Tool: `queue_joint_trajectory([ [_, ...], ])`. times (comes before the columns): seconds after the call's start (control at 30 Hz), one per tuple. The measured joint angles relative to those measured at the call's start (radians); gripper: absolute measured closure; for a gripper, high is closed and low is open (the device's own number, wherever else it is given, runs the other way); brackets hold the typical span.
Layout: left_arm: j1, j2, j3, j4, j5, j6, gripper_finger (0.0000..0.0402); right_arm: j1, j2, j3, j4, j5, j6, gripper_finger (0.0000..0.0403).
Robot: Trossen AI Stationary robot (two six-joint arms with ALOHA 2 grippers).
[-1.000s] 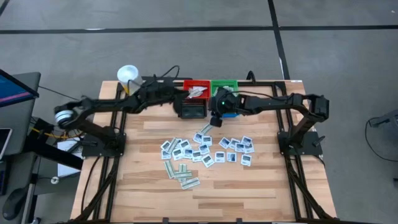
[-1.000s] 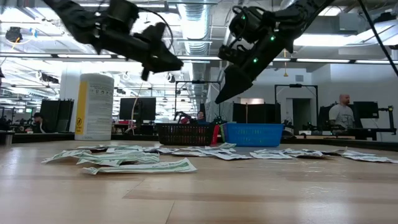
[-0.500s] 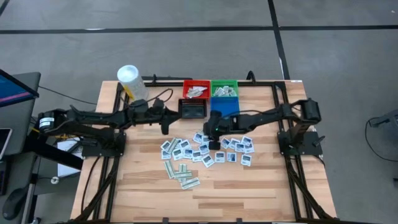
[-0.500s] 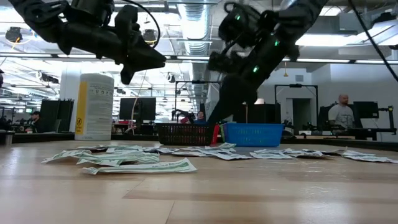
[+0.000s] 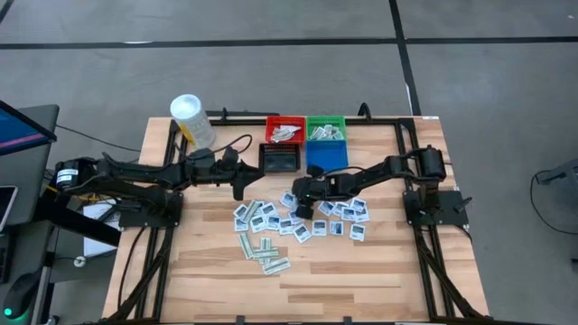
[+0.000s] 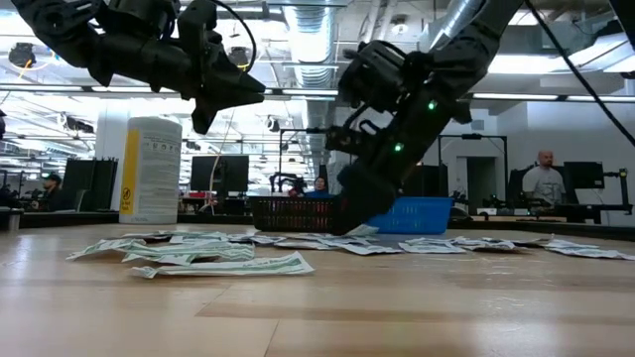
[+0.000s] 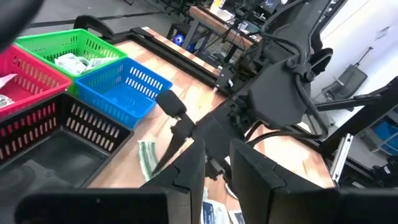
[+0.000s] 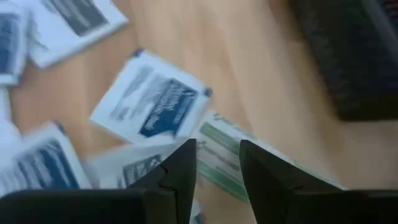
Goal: Pick & Place First Aid Supplies
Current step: Put the bandage into the red basket
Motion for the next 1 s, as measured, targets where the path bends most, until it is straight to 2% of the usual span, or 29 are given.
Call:
queue_joint_trajectory([
  [0.07, -0.001, 0.000, 0.000, 0.001, 0.000, 0.000, 0.0325, 0.000, 0.020, 0.004, 0.022, -0.039, 0.009, 0.0285],
  [0.33, -0.011, 0.000, 0.000, 0.001, 0.000, 0.000, 0.0325, 0.033, 0.076, 0.006, 0.000, -0.042, 0.028, 0.0294],
  [0.6, -0.015, 0.000, 0.000, 0.001, -0.004, 0.000, 0.0325, 0.035, 0.069, 0.003, -0.023, -0.089, 0.055, 0.0394],
  [0.8, -0.015, 0.000, 0.000, 0.001, -0.003, 0.000, 0.0325, 0.034, 0.009, 0.000, -0.042, -0.103, 0.058, 0.0399],
  [1.0, -0.033, 0.000, 0.000, 0.001, -0.004, 0.000, 0.0325, 0.036, -0.118, -0.007, -0.073, -0.055, 0.042, 0.0402],
])
